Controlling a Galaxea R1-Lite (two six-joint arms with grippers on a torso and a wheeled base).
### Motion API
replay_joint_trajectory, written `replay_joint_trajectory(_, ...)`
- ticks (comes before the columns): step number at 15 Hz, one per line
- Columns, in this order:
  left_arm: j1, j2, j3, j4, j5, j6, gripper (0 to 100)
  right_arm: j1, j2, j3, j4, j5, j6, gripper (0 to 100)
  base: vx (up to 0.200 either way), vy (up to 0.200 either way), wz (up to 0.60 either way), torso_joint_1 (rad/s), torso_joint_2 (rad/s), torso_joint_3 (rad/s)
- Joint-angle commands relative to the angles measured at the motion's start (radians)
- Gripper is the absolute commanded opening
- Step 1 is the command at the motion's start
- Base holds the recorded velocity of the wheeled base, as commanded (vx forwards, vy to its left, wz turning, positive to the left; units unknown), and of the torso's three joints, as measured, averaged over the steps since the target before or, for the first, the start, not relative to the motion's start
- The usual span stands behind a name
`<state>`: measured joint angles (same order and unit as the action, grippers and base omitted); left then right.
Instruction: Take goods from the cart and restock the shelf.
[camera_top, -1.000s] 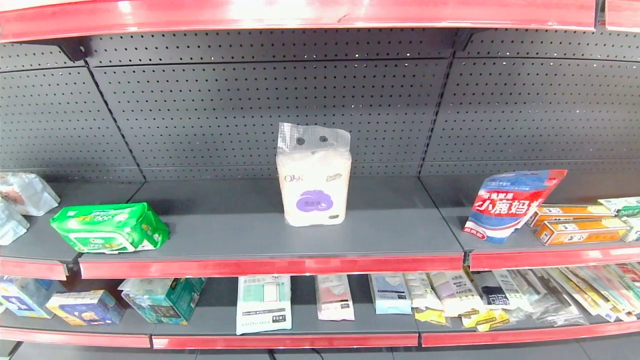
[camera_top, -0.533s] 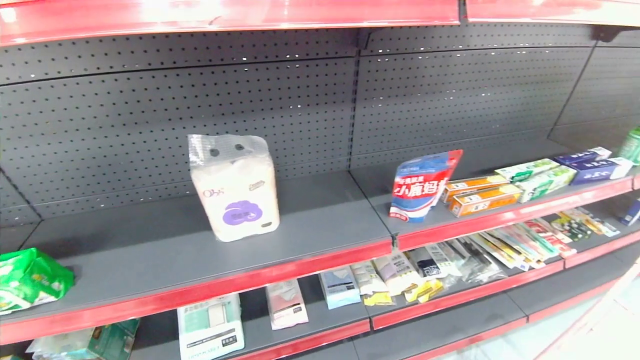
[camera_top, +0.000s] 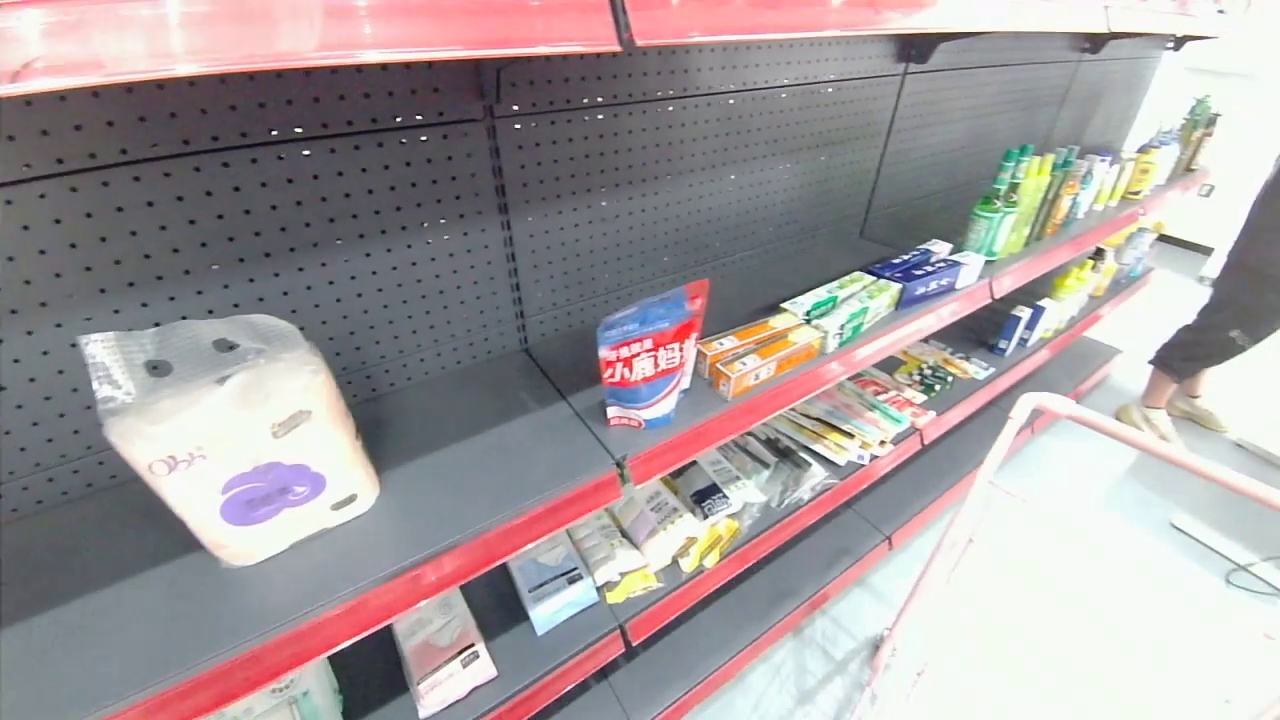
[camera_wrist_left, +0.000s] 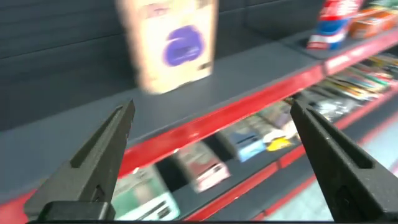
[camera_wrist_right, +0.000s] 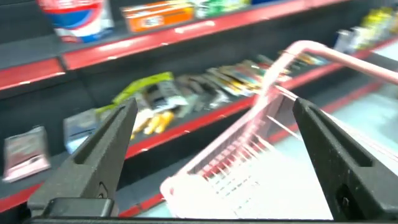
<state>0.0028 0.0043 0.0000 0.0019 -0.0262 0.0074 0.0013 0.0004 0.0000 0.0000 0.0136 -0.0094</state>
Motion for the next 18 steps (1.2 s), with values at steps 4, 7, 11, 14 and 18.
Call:
replay_joint_trajectory(4, 0.0, 0.0, 0.0, 0.0, 0.0, 0.0, 100, 0.0, 0.001, 0.0, 0.0, 0.0, 0.0, 100, 0.0, 0.0, -0.6, 0.0, 0.0, 0.005)
replay_joint_trajectory(7, 0.0, 0.0, 0.0, 0.0, 0.0, 0.0, 100, -0.001, 0.0, 0.0, 0.0, 0.0, 0.003, 100, 0.0, 0.0, -0.4, 0.003, 0.0, 0.005)
replay_joint_trajectory(11, 0.0, 0.0, 0.0, 0.0, 0.0, 0.0, 100, -0.001, 0.016, 0.0, 0.0, 0.0, 0.005, 100, 0.0, 0.0, 0.0, 0.0, 0.0, 0.0)
replay_joint_trajectory(14, 0.0, 0.0, 0.0, 0.0, 0.0, 0.0, 100, 0.023, 0.375, -0.371, -0.008, 0.037, 0.039, 100, 0.0, 0.0, 0.0, 0.0, 0.0, 0.0)
replay_joint_trajectory(18, 0.0, 0.0, 0.0, 0.0, 0.0, -0.001, 100, 0.013, 0.866, -0.594, -0.012, -0.046, -0.161, 100, 0.0, 0.0, 0.0, 0.0, 0.0, 0.0)
